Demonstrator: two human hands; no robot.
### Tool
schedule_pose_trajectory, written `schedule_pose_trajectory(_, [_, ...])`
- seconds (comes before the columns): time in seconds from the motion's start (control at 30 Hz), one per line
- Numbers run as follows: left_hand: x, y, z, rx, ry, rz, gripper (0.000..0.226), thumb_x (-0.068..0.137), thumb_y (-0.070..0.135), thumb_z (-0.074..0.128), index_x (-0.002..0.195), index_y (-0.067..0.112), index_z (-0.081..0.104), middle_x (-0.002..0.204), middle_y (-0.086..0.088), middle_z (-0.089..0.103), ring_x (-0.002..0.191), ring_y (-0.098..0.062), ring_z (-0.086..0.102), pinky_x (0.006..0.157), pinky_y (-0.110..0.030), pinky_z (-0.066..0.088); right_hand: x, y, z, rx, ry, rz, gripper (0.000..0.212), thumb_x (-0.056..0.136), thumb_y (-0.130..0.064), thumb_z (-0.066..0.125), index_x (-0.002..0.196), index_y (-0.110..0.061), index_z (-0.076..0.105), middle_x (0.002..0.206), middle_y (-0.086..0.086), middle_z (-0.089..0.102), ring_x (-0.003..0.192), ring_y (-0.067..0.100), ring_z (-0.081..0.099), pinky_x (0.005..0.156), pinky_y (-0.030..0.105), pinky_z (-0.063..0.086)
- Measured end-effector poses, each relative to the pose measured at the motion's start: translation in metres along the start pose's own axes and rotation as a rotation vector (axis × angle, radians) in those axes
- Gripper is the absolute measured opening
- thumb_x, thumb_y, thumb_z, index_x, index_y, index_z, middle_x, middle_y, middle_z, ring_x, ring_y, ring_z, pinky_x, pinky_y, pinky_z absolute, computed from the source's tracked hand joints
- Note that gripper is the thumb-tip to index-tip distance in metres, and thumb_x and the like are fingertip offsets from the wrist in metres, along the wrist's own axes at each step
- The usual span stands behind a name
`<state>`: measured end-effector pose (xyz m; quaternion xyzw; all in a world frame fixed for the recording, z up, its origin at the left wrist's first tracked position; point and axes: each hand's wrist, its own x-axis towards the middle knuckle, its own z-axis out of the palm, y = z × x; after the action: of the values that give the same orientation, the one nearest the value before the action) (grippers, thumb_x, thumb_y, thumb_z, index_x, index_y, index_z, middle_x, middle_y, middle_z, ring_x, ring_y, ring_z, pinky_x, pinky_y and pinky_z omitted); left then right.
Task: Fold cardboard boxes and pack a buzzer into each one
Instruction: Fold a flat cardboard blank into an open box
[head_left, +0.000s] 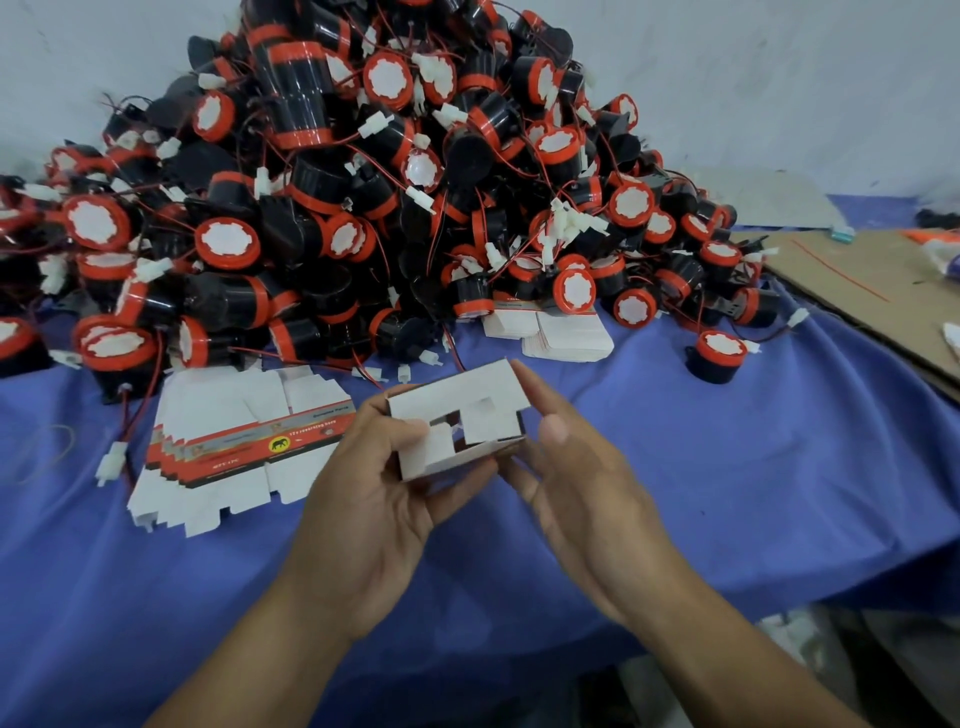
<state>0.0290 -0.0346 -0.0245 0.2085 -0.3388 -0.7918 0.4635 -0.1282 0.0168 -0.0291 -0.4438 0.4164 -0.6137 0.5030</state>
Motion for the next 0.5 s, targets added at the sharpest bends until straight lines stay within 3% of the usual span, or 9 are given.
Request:
schedule_pose_trajectory(0.07, [-0.001,-0.006,0.002,0.003,-0.003,0.021,0.033,0.094,0.013,0.048,0.127,0.011,0.053,0.122,-0.019,0.068,0.108,-0.035,0.069,0.076,-0.035,0.059,-0.002,0.005,0.005,-0.085,-0.019,-0.045,0.076,0.077,-0.055,0.080,0.144,-0.038,0.048,0.151,0.000,0.051,0.138,0.018,0.050,0.113,0.036,0.044])
schedule_pose_trajectory(0.17, [-0.002,-0.020,0.008,0.112,0.057,0.015,0.037,0.084,0.019,0.054,0.121,0.020,0.053,0.120,-0.013,0.069,0.108,-0.032,0.068,0.083,-0.039,0.059,-0.001,0.010,0.007,-0.079,0.027,-0.118,0.064,0.084,-0.039,0.076,0.142,-0.035,0.050,0.138,0.006,0.061,0.126,0.024,0.061,0.101,0.034,0.053])
schedule_pose_trajectory(0.23, [-0.003,-0.027,0.013,0.328,0.141,0.025,0.031,0.080,0.029,0.060,0.110,0.031,0.054,0.116,-0.002,0.071,0.107,-0.023,0.068,0.089,-0.039,0.056,0.002,0.009,0.001,-0.011,0.109,-0.117,0.054,0.081,-0.036,0.074,0.133,-0.034,0.060,0.127,0.006,0.068,0.117,0.024,0.066,0.093,0.032,0.055])
schedule_pose_trajectory(0.3, [-0.008,-0.030,0.013,0.670,0.138,0.082,0.018,0.087,0.050,0.061,0.102,0.049,0.051,0.108,0.014,0.069,0.105,-0.005,0.065,0.090,-0.024,0.050,0.004,0.007,-0.004,0.017,0.144,-0.085,0.049,0.077,-0.038,0.073,0.125,-0.032,0.064,0.119,0.005,0.072,0.110,0.025,0.069,0.085,0.031,0.056])
schedule_pose_trajectory(0.33, [-0.009,-0.028,0.011,0.868,0.143,0.123,0.017,0.086,0.059,0.058,0.100,0.056,0.048,0.108,0.021,0.062,0.104,0.004,0.058,0.084,-0.016,0.046,0.005,0.006,-0.006,0.011,0.145,-0.067,0.048,0.076,-0.038,0.072,0.123,-0.031,0.065,0.117,0.004,0.072,0.107,0.026,0.070,0.080,0.031,0.057])
schedule_pose_trajectory(0.4, [-0.012,-0.020,0.005,1.228,0.157,0.234,0.028,0.082,0.069,0.052,0.106,0.059,0.041,0.116,0.021,0.039,0.115,0.006,0.038,0.084,-0.012,0.036,0.005,0.005,-0.011,-0.015,0.118,-0.047,0.044,0.076,-0.035,0.070,0.120,-0.030,0.067,0.115,0.003,0.072,0.103,0.026,0.071,0.073,0.034,0.059])
schedule_pose_trajectory(0.5, [-0.014,-0.003,0.004,1.240,-0.051,0.390,0.050,0.085,0.053,0.060,0.122,0.065,0.029,0.146,0.021,0.023,0.140,-0.001,0.024,0.107,-0.023,0.034,0.005,0.002,-0.014,-0.056,0.010,-0.034,0.039,0.080,-0.026,0.070,0.118,-0.033,0.067,0.111,-0.002,0.072,0.097,0.022,0.072,0.078,0.038,0.061])
